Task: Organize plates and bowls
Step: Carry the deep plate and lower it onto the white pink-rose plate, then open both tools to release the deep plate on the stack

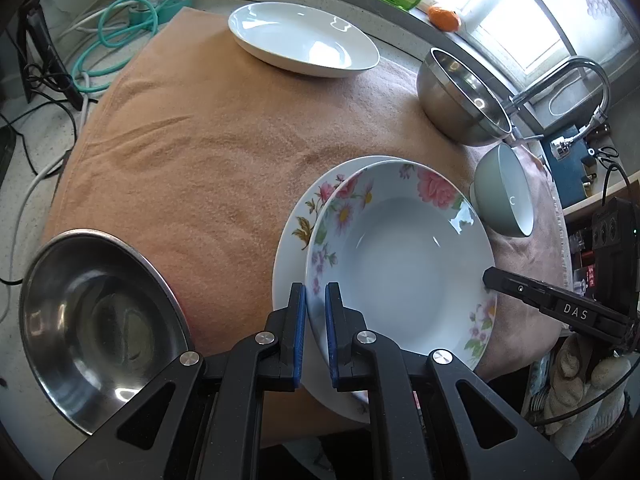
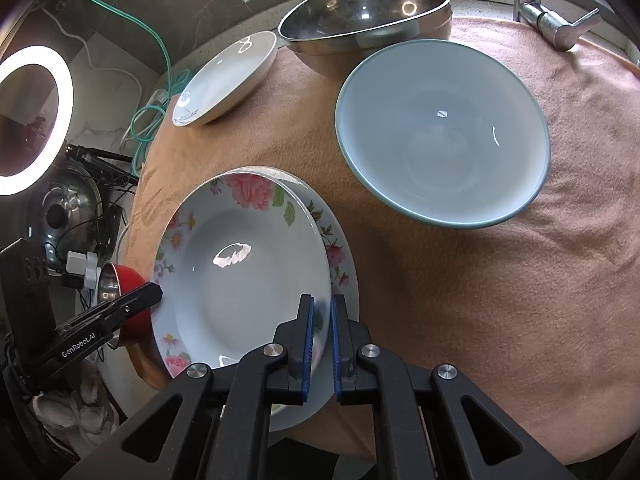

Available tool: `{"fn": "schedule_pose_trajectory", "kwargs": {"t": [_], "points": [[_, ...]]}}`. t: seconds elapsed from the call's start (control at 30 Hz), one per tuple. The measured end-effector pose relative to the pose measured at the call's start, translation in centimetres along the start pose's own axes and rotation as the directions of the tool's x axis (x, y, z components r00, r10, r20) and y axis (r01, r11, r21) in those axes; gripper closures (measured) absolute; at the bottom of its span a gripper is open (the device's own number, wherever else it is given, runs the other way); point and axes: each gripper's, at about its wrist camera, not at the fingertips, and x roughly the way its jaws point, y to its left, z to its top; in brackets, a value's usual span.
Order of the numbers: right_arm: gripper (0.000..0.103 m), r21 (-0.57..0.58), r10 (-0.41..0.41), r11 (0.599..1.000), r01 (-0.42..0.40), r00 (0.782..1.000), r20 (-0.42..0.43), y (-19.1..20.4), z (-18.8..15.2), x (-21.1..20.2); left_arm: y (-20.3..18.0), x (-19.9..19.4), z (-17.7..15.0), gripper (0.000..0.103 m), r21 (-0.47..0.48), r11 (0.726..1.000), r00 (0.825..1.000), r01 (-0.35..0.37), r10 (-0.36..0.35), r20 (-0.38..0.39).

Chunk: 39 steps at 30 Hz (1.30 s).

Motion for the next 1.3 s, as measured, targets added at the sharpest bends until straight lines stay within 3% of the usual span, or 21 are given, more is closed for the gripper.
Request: {"fn": "schedule_pose_trajectory", "kwargs": {"t": [0.77,0.87,1.03,1.3], "points": [[0.093,-0.024,-0.020,1.000,0.020,1.000,0.003,0.4,-0.5,0.0,-0.4,0.0,-0.5,0.095,0.019,1.000,1.000,-0.008,0.008,-0.004],[0.093,-0.030,-0.026,0.999,0.026,1.000,0.009,0.5,-0.6,-0.2,-0.2,-0.4,-0.6,0.091,0.013,1.000,1.000,-0.006,0.006,0.008],[0.082,-0.051,-0.046,0.997,0.049,0.998,0.051,0.7,-0.8,-1.4,0.0,-1.5,-0.5,0.091,0.010,1.000,0.999,-0.020,0.020,0.035],[0.081,-0.068,-0.024,0.997,0.031,0.994,0.109,0.6,-0.5,-3.8,-0.2,-3.2,-0.5,0.091,-0.027,1.000,0.996,-0.015,0.017,0.086]]}}
